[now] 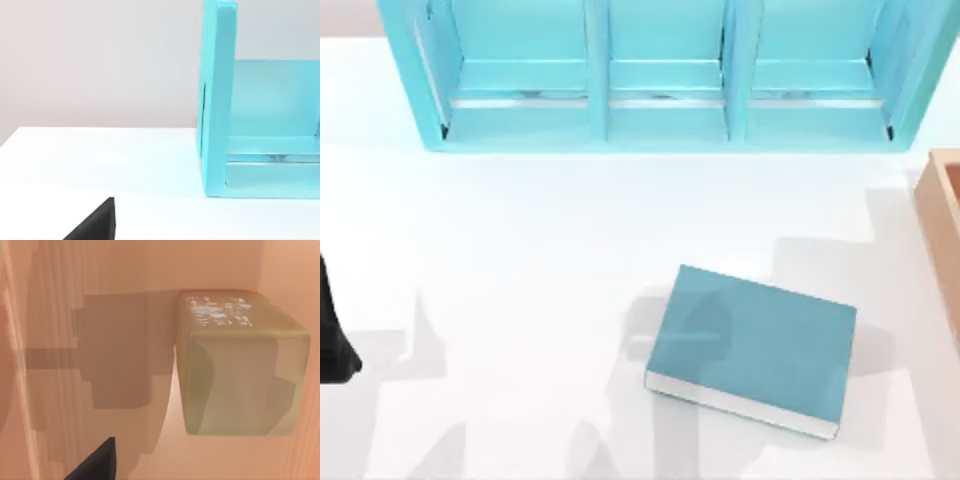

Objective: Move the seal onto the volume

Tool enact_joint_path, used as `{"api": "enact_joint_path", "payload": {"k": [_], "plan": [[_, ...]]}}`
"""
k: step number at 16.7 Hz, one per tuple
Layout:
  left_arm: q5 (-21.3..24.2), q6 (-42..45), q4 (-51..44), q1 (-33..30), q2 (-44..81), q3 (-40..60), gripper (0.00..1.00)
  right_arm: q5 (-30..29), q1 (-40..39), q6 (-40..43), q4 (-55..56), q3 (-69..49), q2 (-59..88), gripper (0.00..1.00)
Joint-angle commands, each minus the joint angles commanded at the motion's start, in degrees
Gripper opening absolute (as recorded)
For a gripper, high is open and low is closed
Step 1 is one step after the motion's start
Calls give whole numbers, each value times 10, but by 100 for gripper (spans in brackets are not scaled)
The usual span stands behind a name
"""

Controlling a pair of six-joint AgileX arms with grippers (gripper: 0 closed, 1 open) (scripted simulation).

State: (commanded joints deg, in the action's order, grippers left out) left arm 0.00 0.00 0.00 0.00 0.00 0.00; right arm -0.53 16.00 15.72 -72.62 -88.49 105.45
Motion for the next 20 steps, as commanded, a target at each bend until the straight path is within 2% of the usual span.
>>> {"api": "enact_joint_path", "payload": {"k": [8, 16, 20], "plan": [[0, 0, 0, 0, 0, 0, 100, 3, 4, 0, 9, 6, 2, 100], [0, 0, 0, 0, 0, 0, 100, 4, 4, -1, 180, 132, 38, 100], [0, 0, 0, 0, 0, 0, 100, 4, 4, -1, 215, 160, 54, 100]]}}
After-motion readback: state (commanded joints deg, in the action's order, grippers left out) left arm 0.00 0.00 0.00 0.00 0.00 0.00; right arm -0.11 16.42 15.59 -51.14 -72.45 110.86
